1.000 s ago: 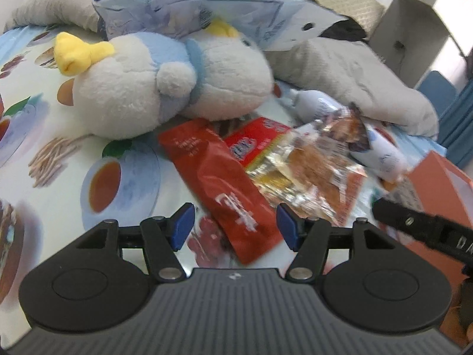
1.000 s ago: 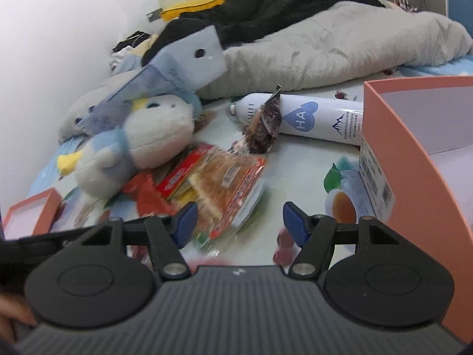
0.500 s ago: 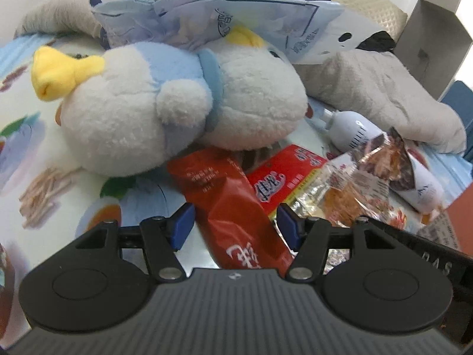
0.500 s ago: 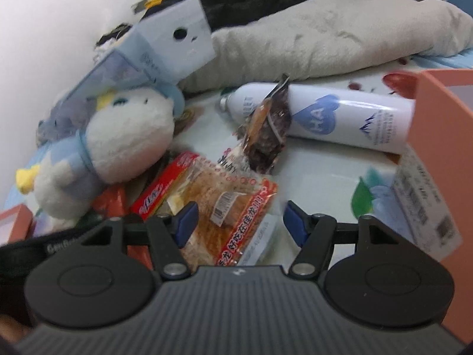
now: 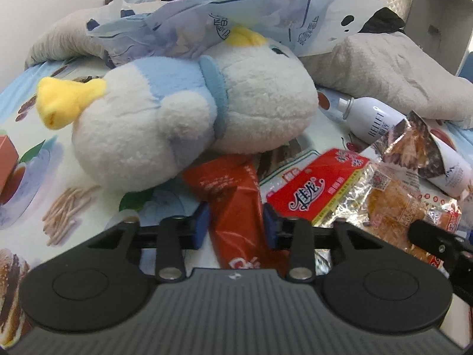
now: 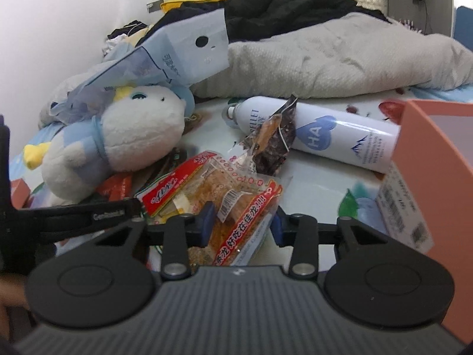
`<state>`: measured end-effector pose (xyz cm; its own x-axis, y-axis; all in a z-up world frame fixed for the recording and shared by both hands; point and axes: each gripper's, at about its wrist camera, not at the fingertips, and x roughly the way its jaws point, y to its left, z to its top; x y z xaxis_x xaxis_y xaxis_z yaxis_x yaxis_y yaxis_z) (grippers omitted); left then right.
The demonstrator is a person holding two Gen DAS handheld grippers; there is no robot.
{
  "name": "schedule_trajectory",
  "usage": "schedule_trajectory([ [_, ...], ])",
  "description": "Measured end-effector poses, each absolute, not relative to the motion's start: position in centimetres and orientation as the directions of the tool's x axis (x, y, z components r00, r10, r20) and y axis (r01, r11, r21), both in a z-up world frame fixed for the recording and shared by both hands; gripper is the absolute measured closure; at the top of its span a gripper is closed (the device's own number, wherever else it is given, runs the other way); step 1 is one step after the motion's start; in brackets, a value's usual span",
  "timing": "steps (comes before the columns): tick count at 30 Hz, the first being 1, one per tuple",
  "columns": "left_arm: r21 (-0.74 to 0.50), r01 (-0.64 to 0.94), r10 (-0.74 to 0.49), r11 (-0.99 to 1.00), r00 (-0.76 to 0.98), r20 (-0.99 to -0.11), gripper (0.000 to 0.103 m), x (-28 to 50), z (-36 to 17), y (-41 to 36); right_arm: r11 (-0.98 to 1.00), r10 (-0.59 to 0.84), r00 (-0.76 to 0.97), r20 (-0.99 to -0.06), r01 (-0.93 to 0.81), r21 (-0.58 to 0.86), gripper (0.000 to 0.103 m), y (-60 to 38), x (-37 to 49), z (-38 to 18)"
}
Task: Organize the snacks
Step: 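Close the left gripper on the red bag while the right grasps the red-labelled spicy packet, then carry the red bag with the left gripper while the right carries the spicy packet to the box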
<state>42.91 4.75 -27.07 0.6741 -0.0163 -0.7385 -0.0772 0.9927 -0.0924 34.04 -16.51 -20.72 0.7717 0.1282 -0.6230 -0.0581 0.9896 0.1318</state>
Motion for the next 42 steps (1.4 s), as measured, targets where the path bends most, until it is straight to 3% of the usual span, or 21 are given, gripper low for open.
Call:
schedule_trajectory([
  [6,-0.161,-0.059,-0.083,0.985,0.656,-0.75,0.073,40.4,-26.4,5.7,0.99,0.126,0.769,-0.626,-0.059,0.127,0.072,-17.0,31.4,-20.2],
  [12,-0.226,-0.053,-0.14,0.973,0.646,-0.751,0.074,36.8,-26.1,6.1,0.986,0.138,0.766,-0.628,-0.048,0.158,0.081,-17.6,28.8,-19.6],
  [42,-0.27,0.014,-0.217,0.963,0.637,-0.74,0.074,23.5,-17.7,3.5,0.998,0.042,0.765,-0.643,-0.055,0.0,0.084,-18.0,17.0,-14.3],
])
